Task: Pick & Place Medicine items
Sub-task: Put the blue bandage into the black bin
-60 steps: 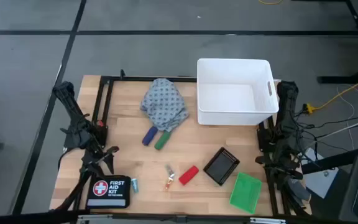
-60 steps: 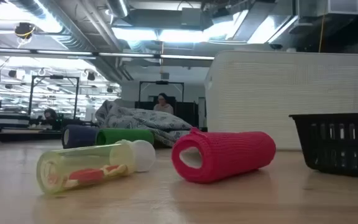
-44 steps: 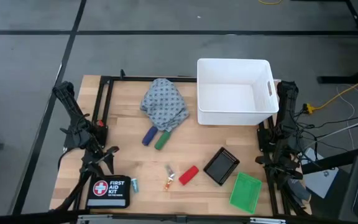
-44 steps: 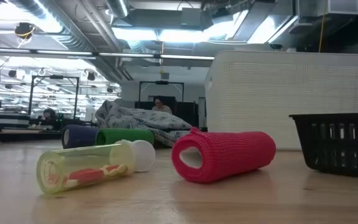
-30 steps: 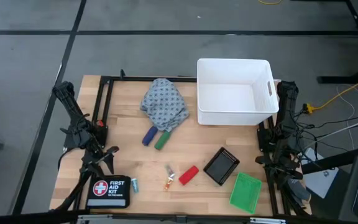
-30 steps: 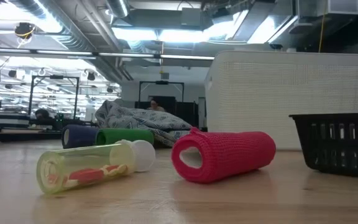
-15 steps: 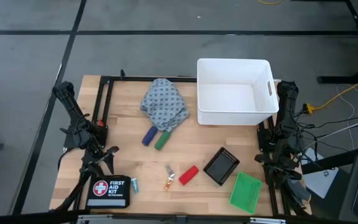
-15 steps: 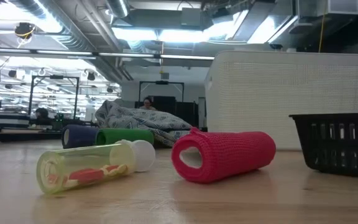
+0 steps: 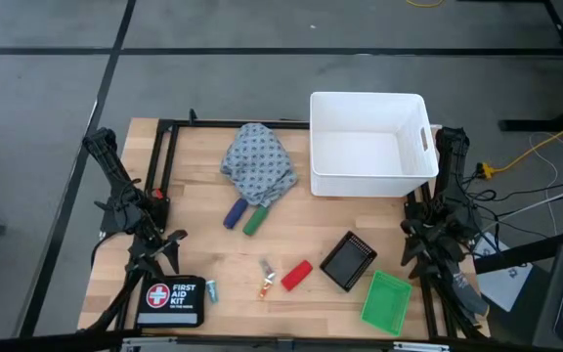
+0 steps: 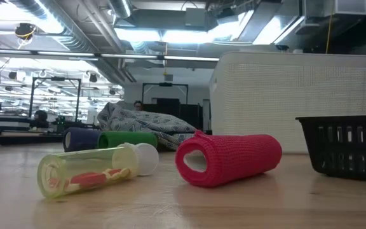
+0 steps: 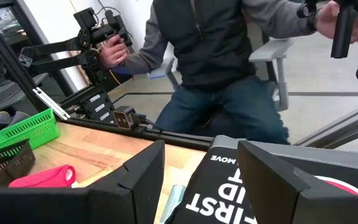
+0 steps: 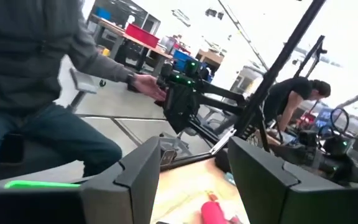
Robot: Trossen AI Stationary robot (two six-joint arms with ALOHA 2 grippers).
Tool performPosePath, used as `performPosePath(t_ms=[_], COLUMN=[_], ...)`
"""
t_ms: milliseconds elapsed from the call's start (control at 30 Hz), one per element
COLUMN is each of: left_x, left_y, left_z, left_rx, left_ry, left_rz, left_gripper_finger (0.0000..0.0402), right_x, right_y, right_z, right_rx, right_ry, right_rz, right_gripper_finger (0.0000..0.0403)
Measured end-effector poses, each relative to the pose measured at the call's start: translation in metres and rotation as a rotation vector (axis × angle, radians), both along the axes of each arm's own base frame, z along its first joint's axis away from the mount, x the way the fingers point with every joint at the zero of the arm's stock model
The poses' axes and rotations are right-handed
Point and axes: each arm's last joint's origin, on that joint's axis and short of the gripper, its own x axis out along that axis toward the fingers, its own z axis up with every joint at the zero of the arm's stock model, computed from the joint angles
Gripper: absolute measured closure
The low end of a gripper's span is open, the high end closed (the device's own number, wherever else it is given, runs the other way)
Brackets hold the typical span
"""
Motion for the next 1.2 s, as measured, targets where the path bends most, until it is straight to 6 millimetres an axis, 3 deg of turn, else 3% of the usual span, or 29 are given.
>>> performPosePath(t_ms=[200, 300, 467, 600, 767, 1000, 1200], left_x=[0.000, 0.002, 0.011, 0.011, 0.009, 0.009, 0.011], left_y=[0.000, 0.002, 0.014, 0.026, 0.035, 0.037, 0.032], left_z=[0.003, 0.007, 0.027, 0.038, 0.040, 0.040, 0.043], left_rx=[-0.068, -0.037, -0.053, -0.154, -0.164, -0.175, -0.290], left_ry=[0.035, -0.020, -0.232, -0.234, -0.201, -0.192, -0.191], left_rz=[0.014, 0.102, 0.613, 1.000, 1.290, 1.340, 1.153], left_gripper_finger=[0.0203, 0.0203, 0.0203, 0.0203, 0.0203, 0.0203, 0.0203], right_x=[0.001, 0.001, 0.001, 0.001, 0.001, 0.002, 0.005], right_y=[-0.001, -0.001, -0.001, -0.001, -0.001, -0.005, -0.009], right_z=[0.000, 0.000, 0.000, 0.000, 0.001, 0.012, 0.024], right_rx=[0.025, 0.041, 0.041, 0.044, 0.038, 0.169, 0.232], right_ry=[0.026, 0.040, 0.040, 0.042, 0.024, 0.011, -0.103], right_rz=[-0.022, -0.031, -0.031, -0.031, -0.034, -0.107, -0.069], right_gripper_finger=[0.0213, 0.0213, 0.0213, 0.0213, 0.0213, 0.0213, 0.0213])
